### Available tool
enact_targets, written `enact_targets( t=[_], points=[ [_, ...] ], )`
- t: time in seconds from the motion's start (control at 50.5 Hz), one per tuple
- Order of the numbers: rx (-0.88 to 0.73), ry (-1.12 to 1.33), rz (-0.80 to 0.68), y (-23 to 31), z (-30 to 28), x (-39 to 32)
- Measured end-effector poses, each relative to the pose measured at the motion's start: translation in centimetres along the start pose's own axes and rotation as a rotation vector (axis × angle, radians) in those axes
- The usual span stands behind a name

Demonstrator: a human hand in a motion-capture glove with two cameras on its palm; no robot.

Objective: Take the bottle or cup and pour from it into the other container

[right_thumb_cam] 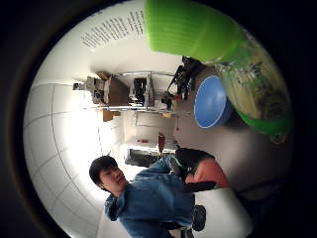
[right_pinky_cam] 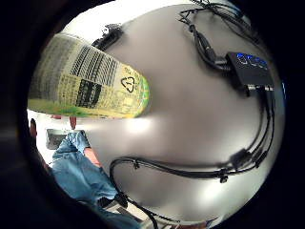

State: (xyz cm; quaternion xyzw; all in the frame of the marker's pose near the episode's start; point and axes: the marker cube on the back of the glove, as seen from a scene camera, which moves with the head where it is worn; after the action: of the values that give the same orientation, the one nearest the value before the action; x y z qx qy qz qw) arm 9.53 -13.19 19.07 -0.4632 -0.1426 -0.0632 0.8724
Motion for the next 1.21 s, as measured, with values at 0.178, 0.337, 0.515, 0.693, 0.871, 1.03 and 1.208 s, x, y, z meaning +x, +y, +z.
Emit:
enact_targets(
  t=[0.178,0.337,0.515,0.693,0.871,1.03,1.208],
  points=[
    [0.131,-0.029,-0.041,-0.7,0.9,-0.4],
    [0.237,-0.055,-0.066,-1.0,1.7,-0.3],
    [0.355,-0.111,-0.074,-1.9,2.2,-0.2],
    [0.377,-0.146,-0.082,-2.9,3.1,-0.8],
    [0.318,0.035,-0.071,-4.2,2.8,-3.7],
    [0.186,0.307,-0.048,-5.8,2.7,-6.7],
    [0.011,0.65,0.0,-7.7,3.5,-9.6]
  ],
)
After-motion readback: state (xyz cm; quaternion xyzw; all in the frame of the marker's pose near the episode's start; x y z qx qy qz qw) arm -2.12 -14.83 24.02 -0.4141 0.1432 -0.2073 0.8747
